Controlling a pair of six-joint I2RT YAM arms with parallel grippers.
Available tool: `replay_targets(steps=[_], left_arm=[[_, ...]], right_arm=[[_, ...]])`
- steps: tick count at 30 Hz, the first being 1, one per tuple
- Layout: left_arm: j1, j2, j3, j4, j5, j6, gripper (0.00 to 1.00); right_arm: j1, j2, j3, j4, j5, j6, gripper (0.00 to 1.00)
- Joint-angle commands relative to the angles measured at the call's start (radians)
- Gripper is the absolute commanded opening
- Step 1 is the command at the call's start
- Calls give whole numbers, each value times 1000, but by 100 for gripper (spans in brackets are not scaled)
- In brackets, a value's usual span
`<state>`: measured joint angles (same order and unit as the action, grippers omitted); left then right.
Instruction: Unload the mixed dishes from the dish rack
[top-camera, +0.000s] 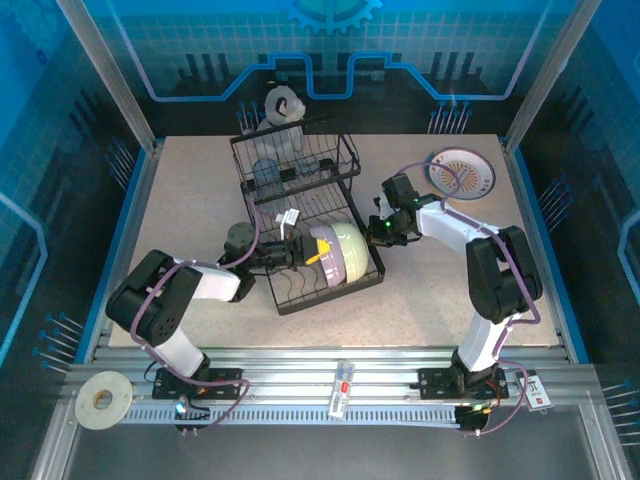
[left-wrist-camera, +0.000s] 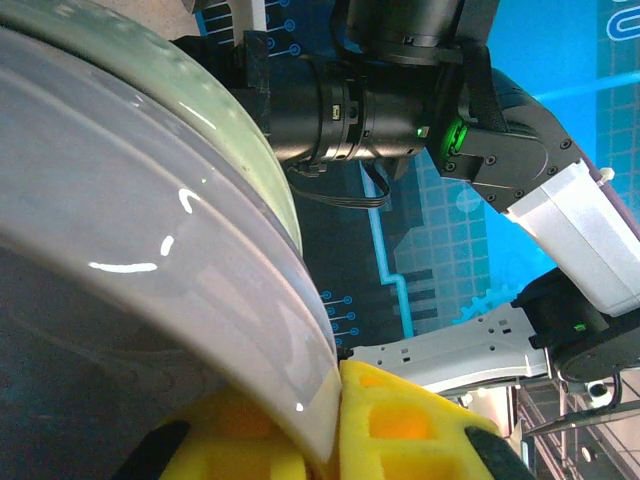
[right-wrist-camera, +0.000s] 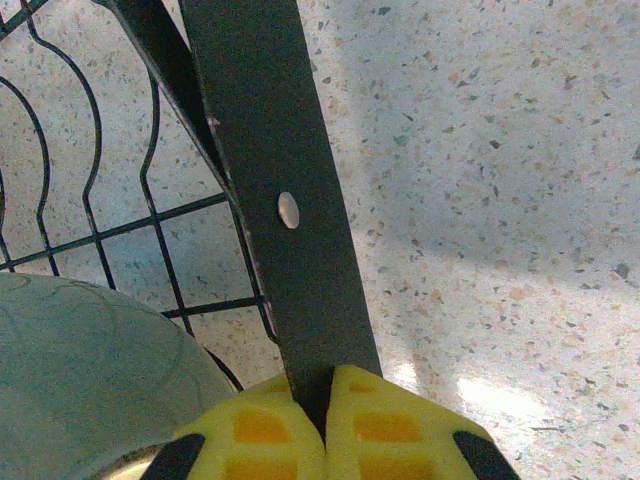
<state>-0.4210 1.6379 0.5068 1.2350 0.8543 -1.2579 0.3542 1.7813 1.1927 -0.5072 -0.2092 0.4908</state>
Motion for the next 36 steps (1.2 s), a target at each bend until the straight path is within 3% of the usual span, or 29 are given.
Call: replay_targets(steps=[1, 4, 11, 18, 26, 31, 36], left_arm=[[1, -27, -11, 161, -10, 25, 0], [12, -63, -26, 117, -13, 41, 0], [27, -266, -35, -210, -18, 206, 0], [51, -395, -28, -377, -6, 261, 0], [51, -636, 125, -925, -15, 560, 0], [51, -705, 237, -1143, -22, 691, 0], [48, -729, 334, -1252, -29, 768, 0]], right_arm=[[9, 37, 10, 4, -69, 96, 0], [9, 37, 17, -2, -61, 95, 0], [5, 41, 44, -21, -45, 91, 0], [1, 49, 74, -31, -36, 91, 0], [5, 40, 111, -63, -10, 70, 0], [4, 22, 119, -78, 29, 66, 0], [-22, -5, 133, -96, 57, 61, 12]])
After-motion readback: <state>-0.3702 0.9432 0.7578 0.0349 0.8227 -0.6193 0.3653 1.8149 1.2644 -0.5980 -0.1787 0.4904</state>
